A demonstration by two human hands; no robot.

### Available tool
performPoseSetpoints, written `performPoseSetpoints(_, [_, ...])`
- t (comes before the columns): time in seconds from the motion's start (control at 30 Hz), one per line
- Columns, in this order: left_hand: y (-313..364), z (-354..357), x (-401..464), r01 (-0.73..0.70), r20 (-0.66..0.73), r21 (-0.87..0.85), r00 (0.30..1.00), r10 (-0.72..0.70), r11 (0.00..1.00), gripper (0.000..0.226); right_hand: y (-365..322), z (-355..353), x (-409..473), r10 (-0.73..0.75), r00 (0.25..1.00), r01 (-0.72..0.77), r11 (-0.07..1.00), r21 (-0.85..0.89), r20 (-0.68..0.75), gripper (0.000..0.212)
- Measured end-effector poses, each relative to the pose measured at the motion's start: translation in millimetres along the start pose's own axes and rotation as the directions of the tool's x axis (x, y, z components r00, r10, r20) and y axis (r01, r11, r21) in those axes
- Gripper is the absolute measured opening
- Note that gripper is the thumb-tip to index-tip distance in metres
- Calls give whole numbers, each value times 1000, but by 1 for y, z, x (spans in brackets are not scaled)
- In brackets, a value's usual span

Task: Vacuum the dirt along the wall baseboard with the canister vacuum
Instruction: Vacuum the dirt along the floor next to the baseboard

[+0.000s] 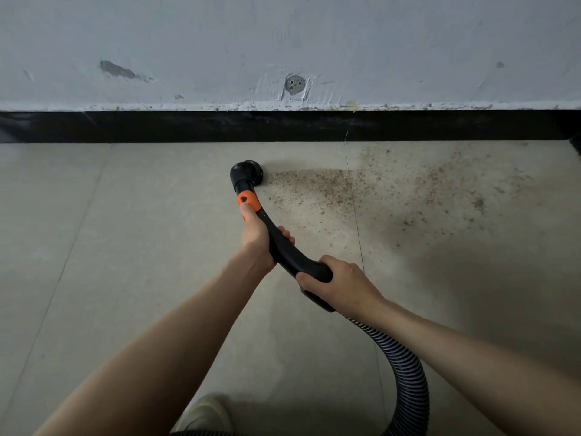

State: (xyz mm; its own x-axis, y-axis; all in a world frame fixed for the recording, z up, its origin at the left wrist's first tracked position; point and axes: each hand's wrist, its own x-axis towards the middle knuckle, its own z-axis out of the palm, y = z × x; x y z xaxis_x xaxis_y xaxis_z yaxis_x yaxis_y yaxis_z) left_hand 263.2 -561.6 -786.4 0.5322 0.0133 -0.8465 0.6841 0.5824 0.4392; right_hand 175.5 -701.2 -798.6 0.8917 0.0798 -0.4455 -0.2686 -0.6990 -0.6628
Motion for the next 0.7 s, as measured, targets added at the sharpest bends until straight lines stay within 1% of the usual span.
performPoseSetpoints(0.13, [-13, 10, -1, -3, 17, 29, 1000, 3, 1000, 70, 12, -5, -9, 24, 999, -24, 999, 30, -22, 44])
performPoseSetpoints(0.23, [-23, 17, 1, 9, 39, 75, 999, -12, 997, 74, 20, -8, -15, 57, 998, -55, 997, 59, -38, 48])
performPoseSetpoints(0.37, [-31, 28, 3, 38, 85, 157, 995, -52, 987, 77, 28, -15, -18, 108, 994, -107, 988, 111, 0, 53])
performPoseSetpoints(0.5, [-37, 40, 7, 50, 148, 248, 985, -89, 968, 77, 38, -18, -20, 124, 992, -119, 975, 185, -18, 43])
performPoseSetpoints(0.63, [-45, 53, 8, 62, 187, 314, 974, -126, 947, 75, 43, -20, -20, 119, 991, -101, 971, 217, -69, 31])
performPoseSetpoints(0.7, [-49, 60, 8, 67, 199, 348, 969, -144, 935, 77, 45, -20, -22, 131, 987, -106, 966, 237, -91, 29])
